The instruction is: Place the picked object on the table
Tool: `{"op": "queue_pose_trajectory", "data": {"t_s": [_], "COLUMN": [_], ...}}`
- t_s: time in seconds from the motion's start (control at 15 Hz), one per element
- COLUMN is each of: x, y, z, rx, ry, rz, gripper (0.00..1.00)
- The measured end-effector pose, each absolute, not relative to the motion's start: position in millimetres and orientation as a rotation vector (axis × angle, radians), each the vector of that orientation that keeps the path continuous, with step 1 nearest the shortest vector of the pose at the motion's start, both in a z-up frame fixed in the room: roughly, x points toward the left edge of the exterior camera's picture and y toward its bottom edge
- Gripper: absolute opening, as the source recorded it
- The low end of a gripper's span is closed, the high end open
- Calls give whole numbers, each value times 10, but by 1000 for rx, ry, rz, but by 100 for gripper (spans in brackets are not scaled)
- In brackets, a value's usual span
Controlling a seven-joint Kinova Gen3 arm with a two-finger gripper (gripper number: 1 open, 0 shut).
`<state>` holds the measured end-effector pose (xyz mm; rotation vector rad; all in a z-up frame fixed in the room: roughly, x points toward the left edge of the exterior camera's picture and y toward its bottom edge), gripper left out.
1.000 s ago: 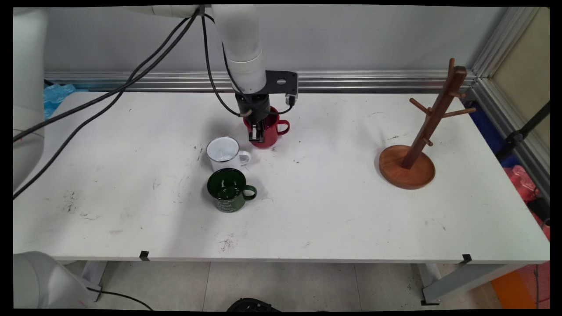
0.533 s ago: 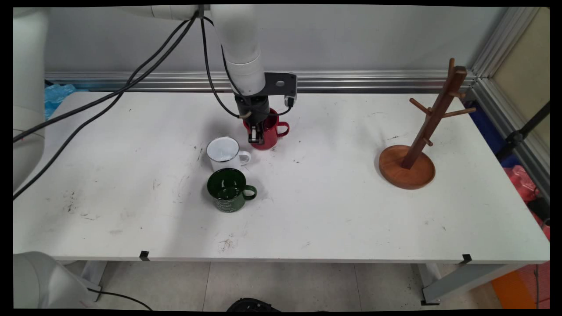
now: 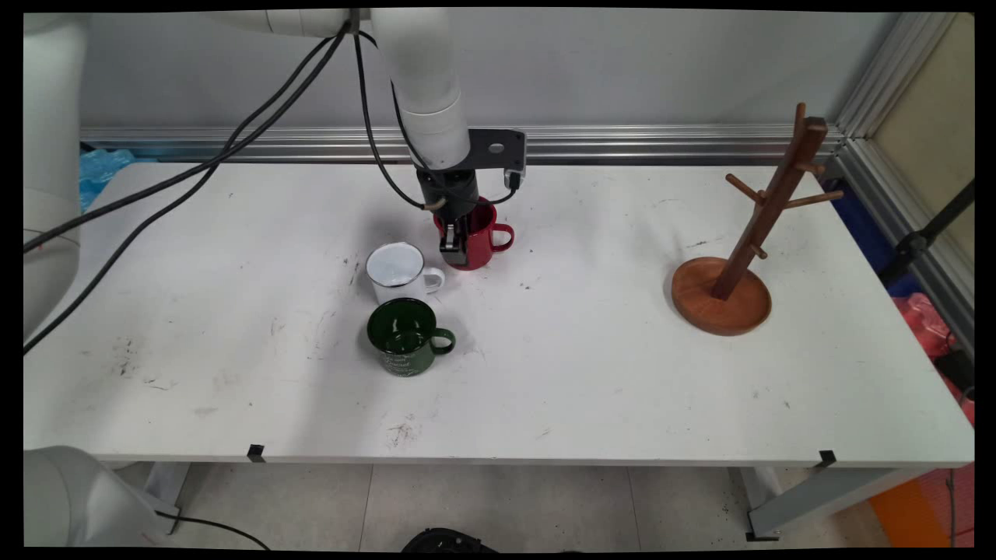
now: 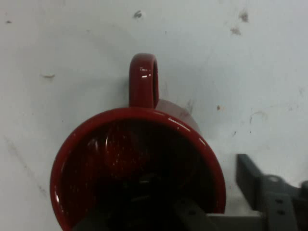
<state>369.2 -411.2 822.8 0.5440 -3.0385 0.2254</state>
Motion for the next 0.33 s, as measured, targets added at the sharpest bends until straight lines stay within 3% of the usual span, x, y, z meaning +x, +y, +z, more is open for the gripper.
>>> {"op": "queue_pose_trajectory", "data": {"t_s": [0.33], "x": [3676], "y": [-4121], "z": [8259], "rx": [523], "ry": [-3022], "rz": [231], "gripper": [100]}}
